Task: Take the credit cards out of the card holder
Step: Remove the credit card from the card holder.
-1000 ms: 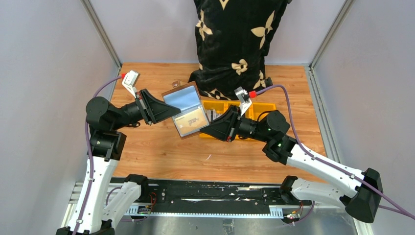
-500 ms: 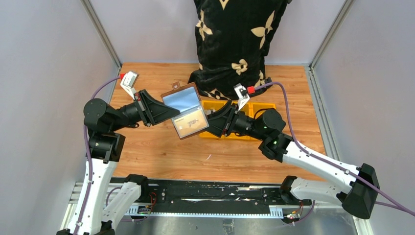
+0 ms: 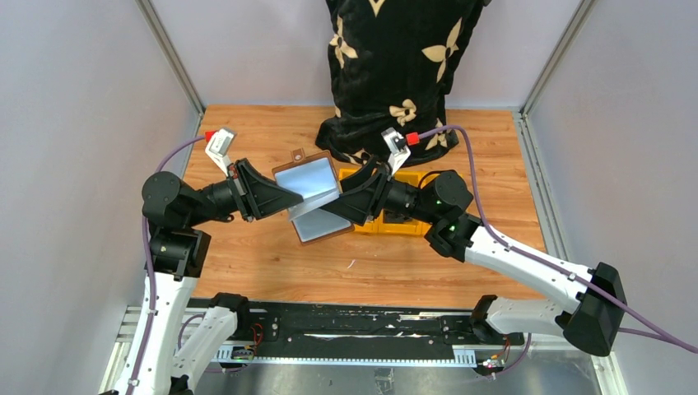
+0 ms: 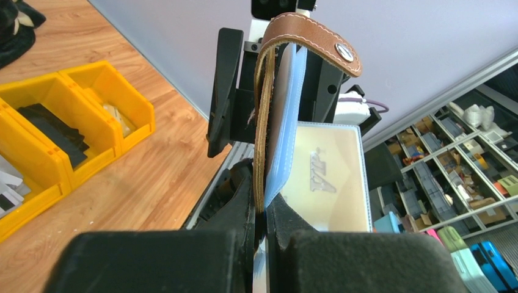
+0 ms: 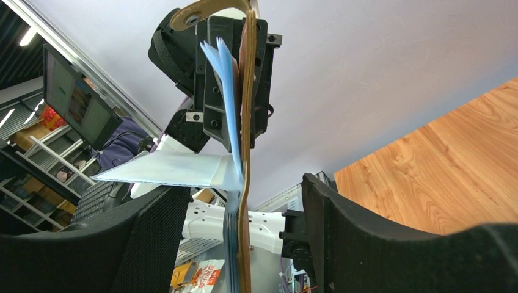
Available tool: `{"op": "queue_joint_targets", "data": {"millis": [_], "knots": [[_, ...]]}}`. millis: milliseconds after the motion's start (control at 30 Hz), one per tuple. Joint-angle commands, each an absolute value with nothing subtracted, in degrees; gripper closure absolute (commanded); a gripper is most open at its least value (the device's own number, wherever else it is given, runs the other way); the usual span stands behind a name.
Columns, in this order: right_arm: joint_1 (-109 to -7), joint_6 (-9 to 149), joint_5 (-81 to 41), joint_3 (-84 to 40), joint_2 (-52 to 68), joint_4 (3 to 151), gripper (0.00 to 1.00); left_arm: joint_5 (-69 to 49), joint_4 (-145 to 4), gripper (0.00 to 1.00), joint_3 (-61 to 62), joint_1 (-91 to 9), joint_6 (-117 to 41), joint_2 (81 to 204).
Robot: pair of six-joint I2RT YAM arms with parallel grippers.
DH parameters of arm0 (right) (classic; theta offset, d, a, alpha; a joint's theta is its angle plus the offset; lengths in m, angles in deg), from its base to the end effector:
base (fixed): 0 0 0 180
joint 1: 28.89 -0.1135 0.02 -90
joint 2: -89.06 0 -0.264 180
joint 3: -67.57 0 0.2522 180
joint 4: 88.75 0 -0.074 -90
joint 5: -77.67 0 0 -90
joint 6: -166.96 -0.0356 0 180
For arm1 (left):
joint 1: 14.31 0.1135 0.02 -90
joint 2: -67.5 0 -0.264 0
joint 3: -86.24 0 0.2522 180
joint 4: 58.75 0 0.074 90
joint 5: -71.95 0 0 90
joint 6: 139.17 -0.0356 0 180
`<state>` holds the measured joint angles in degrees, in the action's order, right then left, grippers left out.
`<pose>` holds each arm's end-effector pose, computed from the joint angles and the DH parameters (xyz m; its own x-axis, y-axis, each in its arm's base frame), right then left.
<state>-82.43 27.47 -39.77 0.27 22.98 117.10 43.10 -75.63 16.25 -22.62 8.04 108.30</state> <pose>0.1408 0.2182 0.4082 -0.5524 0.3878 -0.7379 -0.8277 -0.1501 0.5408 0.1235 -0.0496 0.4284 -0.6562 -0.3141 -0.6861 0.6737 0.1657 -0.7202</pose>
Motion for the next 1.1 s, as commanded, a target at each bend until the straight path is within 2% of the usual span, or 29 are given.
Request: {"op": "queue_joint_targets", "data": {"millis": [0,167,300,400,467,500,533,600,700,867,1067], "knots": [[-82.59,26.95,-40.96,-1.83,22.26,120.97,0.29,46.69,-74.63,1.0,16.97,-22.3,8.18,107.43],[-82.64,23.48,-41.36,-1.94,20.67,124.32,0.38,48.1,-74.67,1.0,17.61,-22.3,8.33,107.22],[-82.59,20.56,-42.18,-1.39,19.91,126.61,0.61,47.87,-75.42,0.98,17.38,-22.3,7.49,107.18],[-82.59,19.34,-42.45,-0.69,20.19,126.97,0.79,46.86,-77.77,0.8,15.72,-22.3,4.71,107.53],[-82.55,18.93,-42.63,0.24,20.8,127.41,0.88,45.74,-81.31,0.63,13.08,-22.3,0.9,108.17],[-82.58,18.88,-42.65,0.8,21.18,127.63,0.9,44.52,-84.24,0.49,11.23,-22.24,-1.86,108.45],[-82.59,18.87,-42.72,1.33,21.72,127.59,0.92,42.74,-87.76,0.4,9.07,-22.08,-5.61,108.93],[-82.59,18.98,-42.9,2.31,22.82,127.24,0.94,38.01,-94.47,0.31,4.6,-21.96,-13.83,109.28],[-82.58,19.48,-43.44,3.29,24.01,126.31,0.96,32.36,-96.45,0.2,0.98,-21.95,-18.85,109.02],[-82.5,21.11,-45.37,3.16,25.09,122.92,0.97,36.09,-94.3,0.13,-0.77,-21.95,-18.39,110.24],[-82.5,23.65,-49.12,0.9,25.6,117.98,0.98,40.36,-93.89,0.11,-1.12,-21.95,-18.3,111.45]]}}
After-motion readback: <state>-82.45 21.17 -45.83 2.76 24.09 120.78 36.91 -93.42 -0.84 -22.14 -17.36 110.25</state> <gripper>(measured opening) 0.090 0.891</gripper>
